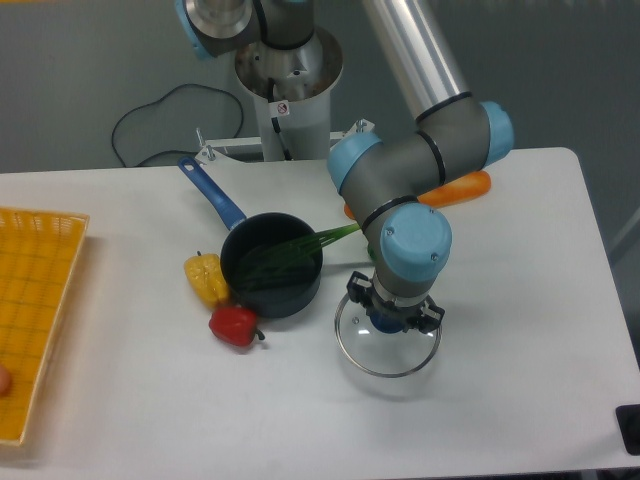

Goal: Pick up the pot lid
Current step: 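Lift the glass lid by its knob and carry it toward the saucepan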

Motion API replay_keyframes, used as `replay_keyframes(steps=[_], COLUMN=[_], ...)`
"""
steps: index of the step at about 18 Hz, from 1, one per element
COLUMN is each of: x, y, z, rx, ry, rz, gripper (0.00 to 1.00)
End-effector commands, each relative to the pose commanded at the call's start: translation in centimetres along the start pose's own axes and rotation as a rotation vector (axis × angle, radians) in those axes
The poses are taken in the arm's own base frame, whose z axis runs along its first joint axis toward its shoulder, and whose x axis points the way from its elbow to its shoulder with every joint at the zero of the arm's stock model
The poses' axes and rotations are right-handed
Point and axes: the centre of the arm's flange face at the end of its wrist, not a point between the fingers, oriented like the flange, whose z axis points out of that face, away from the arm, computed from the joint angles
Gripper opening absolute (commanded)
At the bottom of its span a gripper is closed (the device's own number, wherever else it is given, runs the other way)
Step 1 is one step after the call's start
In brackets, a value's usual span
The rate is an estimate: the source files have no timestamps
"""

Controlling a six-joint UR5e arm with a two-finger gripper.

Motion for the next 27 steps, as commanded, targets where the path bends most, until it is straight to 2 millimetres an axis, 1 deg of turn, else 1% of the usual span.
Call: replay_keyframes(steps=[3,5,7,10,14,16,27], x=[0.9,1.9,2.6,3.8,4.4,4.3,4.6], y=[-1.0,-2.1,-2.5,-3.0,-3.1,-3.2,-3.1], z=[-1.6,-2.0,-2.9,-3.8,-2.9,-2.6,-2.7], rx=[0.006,0.003,0.016,0.021,0.007,0.004,0.006], ry=[-0.009,-0.015,-0.023,-0.032,-0.017,-0.013,-0.013], rz=[0.026,0.105,0.133,0.156,0.162,0.161,0.162], gripper=[0.47,0.47,0.46,0.46,0.46,0.46,0.46])
